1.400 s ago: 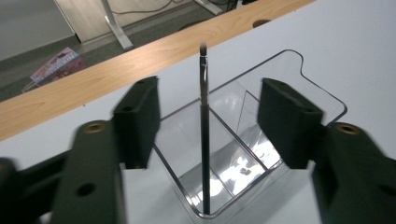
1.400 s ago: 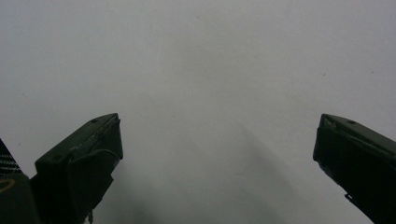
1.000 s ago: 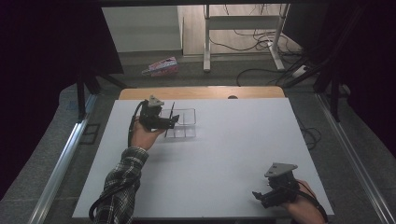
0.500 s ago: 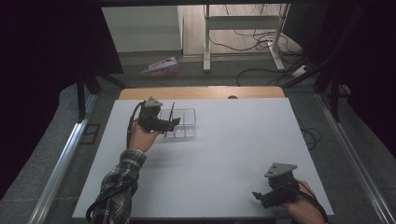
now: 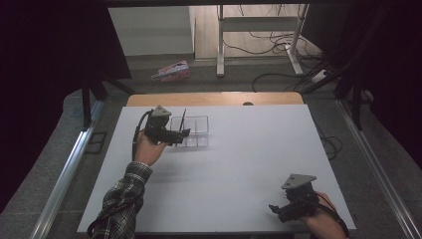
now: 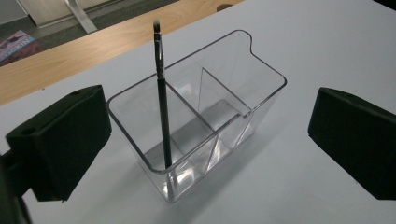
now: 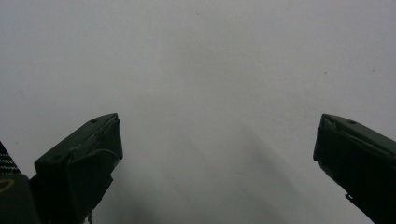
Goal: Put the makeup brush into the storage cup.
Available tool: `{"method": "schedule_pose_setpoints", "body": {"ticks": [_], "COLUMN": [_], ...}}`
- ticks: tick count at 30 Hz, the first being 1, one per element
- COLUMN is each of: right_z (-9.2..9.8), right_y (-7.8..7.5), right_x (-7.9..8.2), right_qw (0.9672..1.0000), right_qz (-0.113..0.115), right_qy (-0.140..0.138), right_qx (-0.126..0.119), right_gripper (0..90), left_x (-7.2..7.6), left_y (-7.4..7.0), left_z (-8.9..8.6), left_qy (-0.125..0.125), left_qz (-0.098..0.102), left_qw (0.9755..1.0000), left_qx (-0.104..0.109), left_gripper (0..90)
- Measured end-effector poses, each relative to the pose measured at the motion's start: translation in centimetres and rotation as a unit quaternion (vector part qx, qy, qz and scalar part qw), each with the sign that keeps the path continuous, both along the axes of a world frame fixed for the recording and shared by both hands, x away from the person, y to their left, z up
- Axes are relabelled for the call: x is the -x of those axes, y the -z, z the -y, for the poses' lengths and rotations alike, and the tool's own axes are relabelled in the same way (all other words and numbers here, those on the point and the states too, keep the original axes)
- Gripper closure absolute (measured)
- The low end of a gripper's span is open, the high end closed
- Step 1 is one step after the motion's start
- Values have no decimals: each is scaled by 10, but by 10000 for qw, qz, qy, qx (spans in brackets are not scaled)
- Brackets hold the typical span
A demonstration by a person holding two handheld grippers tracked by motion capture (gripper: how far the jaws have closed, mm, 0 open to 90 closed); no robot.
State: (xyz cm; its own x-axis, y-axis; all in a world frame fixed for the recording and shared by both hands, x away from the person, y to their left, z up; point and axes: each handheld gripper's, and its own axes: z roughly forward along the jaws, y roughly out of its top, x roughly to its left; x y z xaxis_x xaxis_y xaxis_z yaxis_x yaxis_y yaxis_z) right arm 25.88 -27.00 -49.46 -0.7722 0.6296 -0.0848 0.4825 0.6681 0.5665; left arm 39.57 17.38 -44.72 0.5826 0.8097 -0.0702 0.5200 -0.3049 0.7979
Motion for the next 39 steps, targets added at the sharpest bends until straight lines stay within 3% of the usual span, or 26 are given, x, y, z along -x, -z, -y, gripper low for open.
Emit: {"method": "schedule_pose_setpoints", "body": {"ticks": [21, 39], "right_z": [1, 0], "right_y": [0, 0], "right_x": [0, 0], "right_qw": [10000, 10000], "right_qz": [5, 18], "right_qy": [36, 42], "right_qx": [-25, -23], "right_gripper": [8, 5], "left_x": [17, 35], "left_y": [-2, 8], "left_z": [5, -5], "left_qy": [173, 143], "left_qz": [19, 1], "left_qw": [9998, 9999], "left_qx": [-100, -89], "left_gripper": [0, 0]}}
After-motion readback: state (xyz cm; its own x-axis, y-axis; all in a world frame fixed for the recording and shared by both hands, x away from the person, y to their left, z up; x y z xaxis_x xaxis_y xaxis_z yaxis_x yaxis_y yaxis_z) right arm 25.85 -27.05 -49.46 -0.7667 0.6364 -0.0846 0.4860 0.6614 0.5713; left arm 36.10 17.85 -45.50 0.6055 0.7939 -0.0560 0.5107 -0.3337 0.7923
